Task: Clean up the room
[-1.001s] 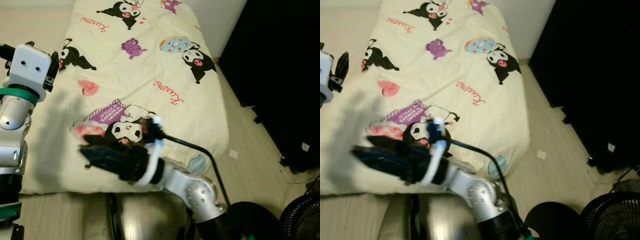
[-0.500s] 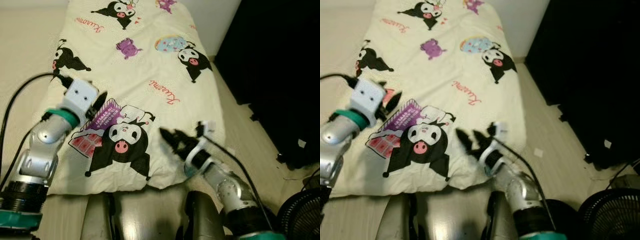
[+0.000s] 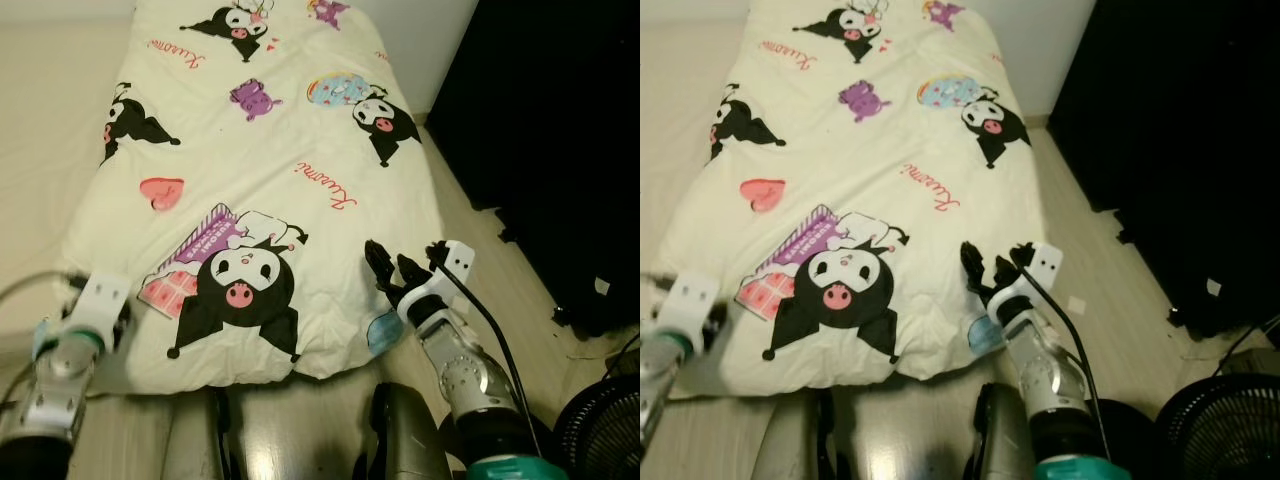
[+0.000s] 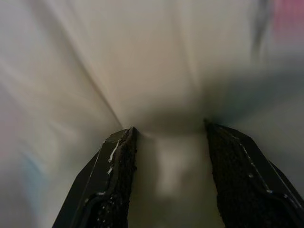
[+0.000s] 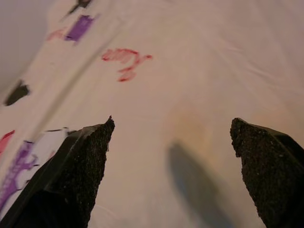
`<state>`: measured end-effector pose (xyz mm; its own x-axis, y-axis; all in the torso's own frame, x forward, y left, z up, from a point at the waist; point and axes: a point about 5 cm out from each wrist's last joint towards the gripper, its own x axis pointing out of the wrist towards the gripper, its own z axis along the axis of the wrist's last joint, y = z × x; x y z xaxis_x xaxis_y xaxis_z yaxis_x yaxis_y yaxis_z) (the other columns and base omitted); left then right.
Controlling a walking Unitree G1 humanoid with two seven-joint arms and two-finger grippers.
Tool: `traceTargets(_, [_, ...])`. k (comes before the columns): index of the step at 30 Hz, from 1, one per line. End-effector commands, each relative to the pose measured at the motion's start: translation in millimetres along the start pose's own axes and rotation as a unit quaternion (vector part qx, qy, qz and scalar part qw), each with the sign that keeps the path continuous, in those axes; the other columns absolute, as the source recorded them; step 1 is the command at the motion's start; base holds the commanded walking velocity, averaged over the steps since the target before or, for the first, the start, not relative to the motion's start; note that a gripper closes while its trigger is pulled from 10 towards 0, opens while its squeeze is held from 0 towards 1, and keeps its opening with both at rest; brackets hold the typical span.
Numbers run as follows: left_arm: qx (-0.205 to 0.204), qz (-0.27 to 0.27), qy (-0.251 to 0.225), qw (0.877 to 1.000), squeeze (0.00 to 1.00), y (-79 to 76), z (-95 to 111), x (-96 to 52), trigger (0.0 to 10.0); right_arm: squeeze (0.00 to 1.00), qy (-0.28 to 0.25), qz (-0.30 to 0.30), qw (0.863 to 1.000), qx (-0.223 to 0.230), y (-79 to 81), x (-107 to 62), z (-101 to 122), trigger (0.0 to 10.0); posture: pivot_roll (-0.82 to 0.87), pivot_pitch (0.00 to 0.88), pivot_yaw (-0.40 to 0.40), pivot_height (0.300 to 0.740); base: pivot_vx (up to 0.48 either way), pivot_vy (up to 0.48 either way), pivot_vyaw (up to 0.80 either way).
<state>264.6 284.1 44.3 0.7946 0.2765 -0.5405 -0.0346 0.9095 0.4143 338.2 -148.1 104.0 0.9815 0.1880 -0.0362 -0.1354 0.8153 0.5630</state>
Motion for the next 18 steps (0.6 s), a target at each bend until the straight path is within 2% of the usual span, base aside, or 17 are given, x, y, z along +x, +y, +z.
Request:
traceTargets(1, [-0.003,-0.022,0.054,0.998,0.0,-9.5,-24,-3.3,10.0,0.0,0.007,-0.02,1.0,0.0,-8.0,-4.3,-7,10.0,0.11,0.124,-0.012,0.561,0.0,0.0,0.0])
traceTargets(2, [-0.001,-0.031,0.06,0.998,0.0,-14.9,-29,-7.0,10.0,0.0,0.006,-0.023,1.0,0.0,-8.8,-4.2,-7,10.0,0.11,0.124,-0.012,0.561,0.0,0.0,0.0])
traceTargets(3, [0.021,-0.023,0.052,0.998,0.0,-19.0,-32,-12.9,10.0,0.0,0.004,-0.028,1.0,-0.001,-10.5,-4.1,-7,10.0,0.11,0.124,-0.011,0.561,0.0,0.0,0.0])
traceTargets(4, [0.021,-0.023,0.052,0.998,0.0,-19.0,-32,-12.9,10.0,0.0,0.004,-0.028,1.0,-0.001,-10.5,-4.1,-7,10.0,0.11,0.124,-0.011,0.561,0.0,0.0,0.0])
traceTargets(6, [0.05,0.015,0.013,0.999,0.0,-18.5,-25,-20.9,10.0,0.0,0.002,-0.036,0.999,-0.002,-13.7,-3.8,-6,10.0,0.12,0.126,-0.014,0.561,0.0,0.0,0.0])
traceTargets(7, [0.049,0.041,-0.03,0.997,0.0,-15.5,-11,-24.9,10.0,0.0,0.002,-0.039,0.999,-0.002,-15.0,-3.6,-5,10.0,0.12,0.126,-0.014,0.561,0.0,0.0,0.0])
traceTargets(8, [0.049,0.041,-0.03,0.997,0.0,-15.5,-11,-24.9,10.0,0.0,0.002,-0.039,0.999,-0.002,-15.0,-3.6,-5,10.0,0.12,0.126,-0.014,0.561,0.0,0.0,0.0])
traceTargets(9, [0.044,0.063,-0.101,0.992,0.0,-12.5,12,-31.1,10.0,0.0,0.001,-0.04,0.999,-0.003,-15.8,-3.4,-4,10.0,0.12,0.125,-0.021,0.561,0.0,0.0,0.0])
traceTargets(11, [0.031,0.071,-0.202,0.976,0.0,-11.2,46,-47.2,10.0,0.0,-0.002,-0.041,0.999,-0.004,-16.8,-3.0,-3,10.0,0.12,0.125,-0.021,0.561,0.0,0.0,0.0])
traceTargets(12, [0.031,0.071,-0.202,0.976,0.0,-11.2,46,-47.2,10.0,0.0,-0.002,-0.041,0.999,-0.004,-16.8,-3.0,-3,10.0,0.12,0.125,-0.021,0.561,0.0,0.0,0.0])
traceTargets(13, [0.012,0.034,-0.241,0.97,0.0,-18.4,60,-58.4,10.0,0.0,-0.003,-0.04,0.999,-0.004,-17.5,-3.3,-2,10.0,0.12,0.119,-0.025,0.561,0.0,0.0,0.0])
traceTargets(15, [-0.01,-0.078,-0.289,0.954,0.0,-38.8,79,-87.8,10.0,0.0,-0.007,-0.041,0.999,-0.006,-20.7,-5.1,0,10.0,0.12,0.114,-0.025,0.561,0.0,0.0,0.0])
traceTargets(16, [-0.01,-0.078,-0.289,0.954,0.0,-38.8,79,-87.8,10.0,0.0,-0.007,-0.041,0.999,-0.006,-20.7,-5.1,0,10.0,0.12,0.114,-0.025,0.561,0.0,0.0,0.0])
traceTargets(17, [-0.017,-0.128,-0.303,0.944,0.0,-47.7,84,-102.0,10.0,0.0,-0.008,-0.043,0.999,-0.006,-23.1,-6.8,0,10.0,0.12,0.111,-0.026,0.561,0.0,0.0,0.0])
traceTargets(18, [-0.017,-0.128,-0.303,0.944,0.0,-47.7,84,-102.0,10.0,0.0,-0.008,-0.043,0.999,-0.006,-23.1,-6.8,0,10.0,0.12,0.111,-0.026,0.561,0.0,0.0,0.0])
